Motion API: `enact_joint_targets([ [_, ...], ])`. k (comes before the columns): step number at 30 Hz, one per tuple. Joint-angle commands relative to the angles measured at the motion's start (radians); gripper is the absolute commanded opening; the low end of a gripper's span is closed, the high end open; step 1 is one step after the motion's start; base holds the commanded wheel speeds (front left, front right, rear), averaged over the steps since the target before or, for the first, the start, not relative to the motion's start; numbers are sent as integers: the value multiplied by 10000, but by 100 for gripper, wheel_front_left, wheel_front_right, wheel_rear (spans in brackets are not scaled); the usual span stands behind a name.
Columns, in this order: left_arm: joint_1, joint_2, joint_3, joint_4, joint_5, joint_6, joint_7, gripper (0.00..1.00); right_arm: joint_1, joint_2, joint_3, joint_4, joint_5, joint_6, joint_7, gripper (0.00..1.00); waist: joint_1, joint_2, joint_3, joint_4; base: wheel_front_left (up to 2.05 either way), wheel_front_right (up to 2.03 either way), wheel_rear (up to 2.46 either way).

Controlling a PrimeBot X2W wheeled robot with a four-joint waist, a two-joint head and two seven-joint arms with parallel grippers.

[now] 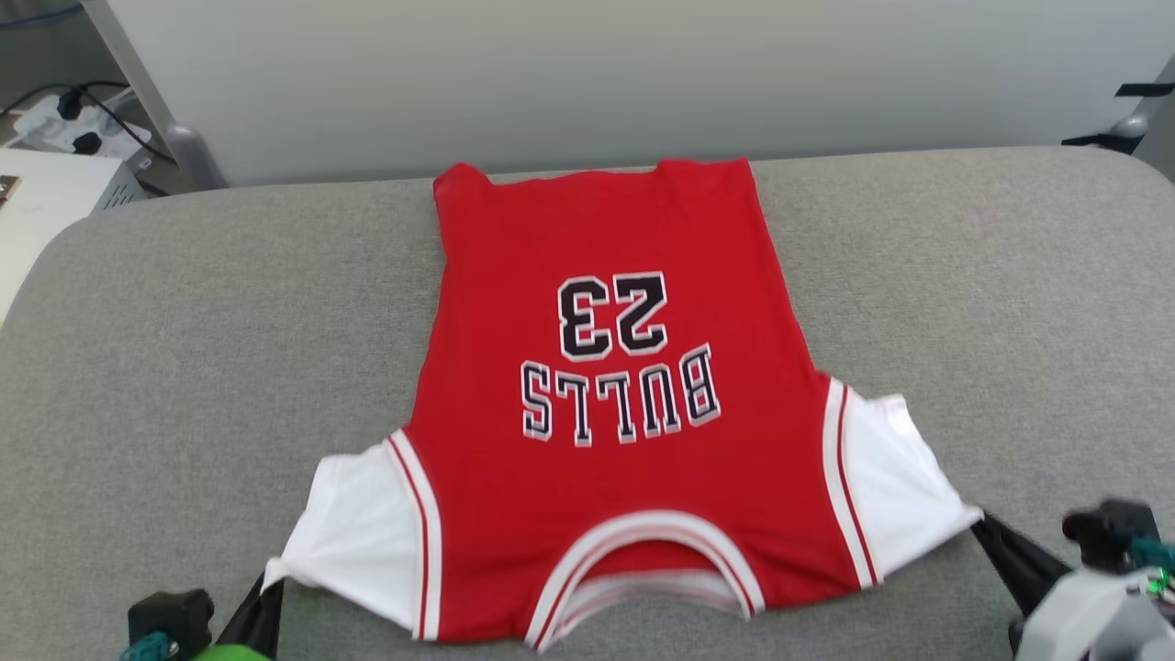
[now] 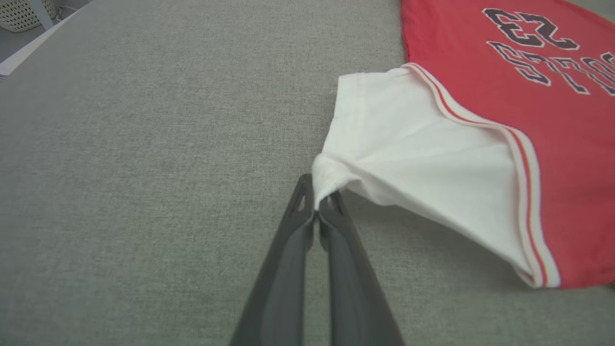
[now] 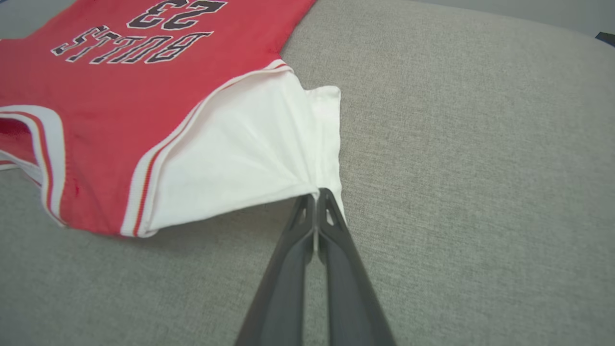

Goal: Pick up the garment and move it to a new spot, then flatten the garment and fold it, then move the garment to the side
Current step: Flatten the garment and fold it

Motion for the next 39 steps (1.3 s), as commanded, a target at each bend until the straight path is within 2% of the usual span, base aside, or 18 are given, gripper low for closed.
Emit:
enact_joint_targets([
  [1,398,-19,264,-75,181,104,-58,0,518,-101,-251,-118,-129,-11,28,0,1,0,-105,43,0,0,0],
  [7,1385,-215,920,-338,346,-39,-58,0,2359,51,-1192,-774,-14,-11,793,0,1,0,-195,186,0,0,0],
  [11,1612,-335,1148,-394,521,-191,-58,0,3020,94,-1665,-1279,-32,-11,1411,0,1,0,-176,231,0,0,0],
  [12,1603,-404,1209,-420,653,-270,-58,0,3124,151,-1920,-1496,-118,-11,1656,24,1,0,-155,246,0,0,0],
  [13,1575,-442,1215,-426,720,-305,-58,0,3127,180,-2063,-1586,-171,-11,1731,44,1,0,-149,253,0,0,0],
  [14,1525,-487,1215,-445,813,-347,-58,0,3121,216,-2241,-1688,-243,-11,1813,100,1,0,-138,264,0,0,0],
  [23,1089,-849,1471,-1090,1707,-575,-59,0,2309,114,-4226,-3115,-1015,-11,2144,100,1,0,272,568,0,0,0],
  [26,840,-971,1605,-1458,2031,-659,-59,0,1401,36,-5055,-3678,-1321,-11,2243,100,1,0,586,796,0,0,0],
  [30,402,-1110,1598,-1834,2367,-728,-59,0,-213,-130,-5663,-4310,-1515,-11,2671,100,1,0,1130,1187,0,0,0],
  [34,-209,-1298,1476,-2209,2713,-786,-59,0,-2528,-431,-5489,-4402,-1491,-11,3925,100,1,0,1952,1667,0,0,0],
  [39,-788,-1639,1399,-2562,3149,-886,-59,0,-5409,-660,-4213,-3236,-1105,-11,6763,100,1,0,2940,2170,0,0,0],
])
